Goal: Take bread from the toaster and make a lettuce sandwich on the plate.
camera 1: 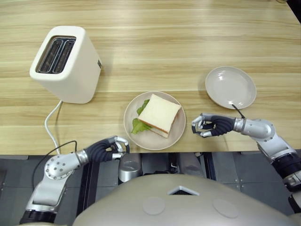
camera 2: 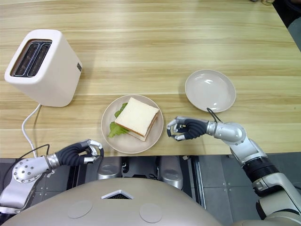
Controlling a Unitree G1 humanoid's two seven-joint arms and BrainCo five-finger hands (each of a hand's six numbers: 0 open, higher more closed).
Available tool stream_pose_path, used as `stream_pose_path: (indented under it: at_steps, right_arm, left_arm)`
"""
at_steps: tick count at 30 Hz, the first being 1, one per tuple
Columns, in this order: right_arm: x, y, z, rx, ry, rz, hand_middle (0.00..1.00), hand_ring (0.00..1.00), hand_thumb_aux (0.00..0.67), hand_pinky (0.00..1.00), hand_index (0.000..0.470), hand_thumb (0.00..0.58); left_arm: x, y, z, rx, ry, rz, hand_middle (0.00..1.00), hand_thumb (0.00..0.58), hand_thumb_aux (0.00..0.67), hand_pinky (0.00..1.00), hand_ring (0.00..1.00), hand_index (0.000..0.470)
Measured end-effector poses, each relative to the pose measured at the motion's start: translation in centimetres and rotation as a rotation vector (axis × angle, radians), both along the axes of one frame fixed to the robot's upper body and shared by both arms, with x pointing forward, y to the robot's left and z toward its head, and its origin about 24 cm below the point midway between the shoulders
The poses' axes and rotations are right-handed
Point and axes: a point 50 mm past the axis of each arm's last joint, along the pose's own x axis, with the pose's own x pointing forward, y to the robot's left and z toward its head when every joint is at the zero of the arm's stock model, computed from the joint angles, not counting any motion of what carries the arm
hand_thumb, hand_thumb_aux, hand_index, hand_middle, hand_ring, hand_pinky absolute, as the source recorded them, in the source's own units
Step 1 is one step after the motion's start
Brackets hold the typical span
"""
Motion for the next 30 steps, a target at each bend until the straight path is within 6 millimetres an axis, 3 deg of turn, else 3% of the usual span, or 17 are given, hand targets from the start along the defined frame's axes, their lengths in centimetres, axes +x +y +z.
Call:
stream_pose_path:
  at_steps: [9,18,21,25,30]
  right_arm:
    - [-0.5,1.6,-1.8,-0.195,-0.115,0.114,1.00,1.00,0.670,1.00,0.460,0.580]
    - [-0.3,2.8,-2.5,-0.197,-0.176,0.126,1.00,1.00,0.670,1.00,0.460,0.580]
    - [1.1,3.5,-2.6,-0.195,-0.254,0.090,1.00,1.00,0.670,1.00,0.460,0.580]
    - [4.8,3.2,-2.5,-0.251,-0.377,-0.007,1.00,1.00,0.670,1.00,0.460,0.580]
    - [7.8,2.5,-3.2,-0.265,-0.365,-0.135,1.00,1.00,0.670,1.00,0.460,0.580]
  left_arm:
    - [3.0,-1.6,-1.6,0.351,-0.261,-0.065,1.00,0.580,0.670,1.00,1.00,0.460]
    - [5.1,-3.1,-2.1,0.421,-0.361,-0.129,1.00,0.580,0.670,1.00,1.00,0.460]
    - [6.6,-4.0,-2.3,0.411,-0.396,-0.124,1.00,0.580,0.670,1.00,1.00,0.460]
    - [10.0,-5.3,-2.8,0.393,-0.443,-0.090,1.00,0.580,0.670,1.00,1.00,0.460]
    - [13.8,-5.2,-3.4,0.432,-0.485,-0.055,1.00,0.580,0.670,1.00,1.00,0.460]
